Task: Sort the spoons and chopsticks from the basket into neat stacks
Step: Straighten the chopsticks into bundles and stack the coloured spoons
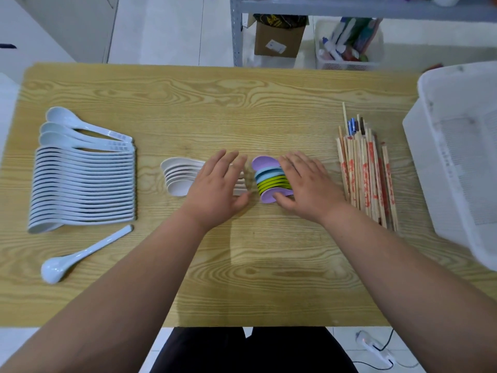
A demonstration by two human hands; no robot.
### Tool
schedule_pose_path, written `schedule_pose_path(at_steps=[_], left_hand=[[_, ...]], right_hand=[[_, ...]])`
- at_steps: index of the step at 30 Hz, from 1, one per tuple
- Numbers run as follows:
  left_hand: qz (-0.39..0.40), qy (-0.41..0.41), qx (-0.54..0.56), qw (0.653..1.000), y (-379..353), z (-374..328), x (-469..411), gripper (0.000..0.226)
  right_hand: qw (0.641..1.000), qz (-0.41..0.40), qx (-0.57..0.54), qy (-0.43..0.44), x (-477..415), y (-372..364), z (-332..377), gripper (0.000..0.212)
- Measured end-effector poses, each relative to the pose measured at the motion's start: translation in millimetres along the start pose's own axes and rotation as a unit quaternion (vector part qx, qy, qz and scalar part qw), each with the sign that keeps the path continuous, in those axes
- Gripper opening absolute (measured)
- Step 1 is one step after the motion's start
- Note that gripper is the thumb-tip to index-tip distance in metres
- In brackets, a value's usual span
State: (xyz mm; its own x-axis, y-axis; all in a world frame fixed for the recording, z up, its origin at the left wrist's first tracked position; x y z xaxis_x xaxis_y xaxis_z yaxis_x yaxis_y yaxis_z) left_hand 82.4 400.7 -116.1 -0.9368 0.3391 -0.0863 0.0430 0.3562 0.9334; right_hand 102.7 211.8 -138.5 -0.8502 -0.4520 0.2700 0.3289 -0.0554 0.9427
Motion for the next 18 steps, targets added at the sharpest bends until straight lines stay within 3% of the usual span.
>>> schedule_pose_path(at_steps=[6,13,18], left_hand=[[-0.006,-0.001,-0.007,1.000,25,30,25,0.067],[-0.008,-0.023,0.009,1.000,57,47,60,0.058],[0.006,0.008,0.028,1.000,76,57,109,0.051]], right_hand=[[1.000,-0.014,-0.012,-0.011,-3,9,24,0.087],[0.987,-0.156,0.005,0.046,13,28,101,0.063],[0.989,-0.122,-0.048,0.069,27,27,166,0.051]])
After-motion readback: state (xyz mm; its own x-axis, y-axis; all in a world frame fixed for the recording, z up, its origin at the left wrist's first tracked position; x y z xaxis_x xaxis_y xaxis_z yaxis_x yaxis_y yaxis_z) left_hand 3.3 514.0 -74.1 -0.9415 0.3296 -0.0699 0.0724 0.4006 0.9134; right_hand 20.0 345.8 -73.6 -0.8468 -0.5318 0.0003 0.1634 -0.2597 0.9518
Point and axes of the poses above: each hand's wrist, its own x-axis away from the middle knuckle, its own y-axis out of the back of the hand, z = x × y, the point moved 8 cm from there along -x, towards the middle knuckle, and after that the axes turned 1 degree about x, right-handed, at the moved point
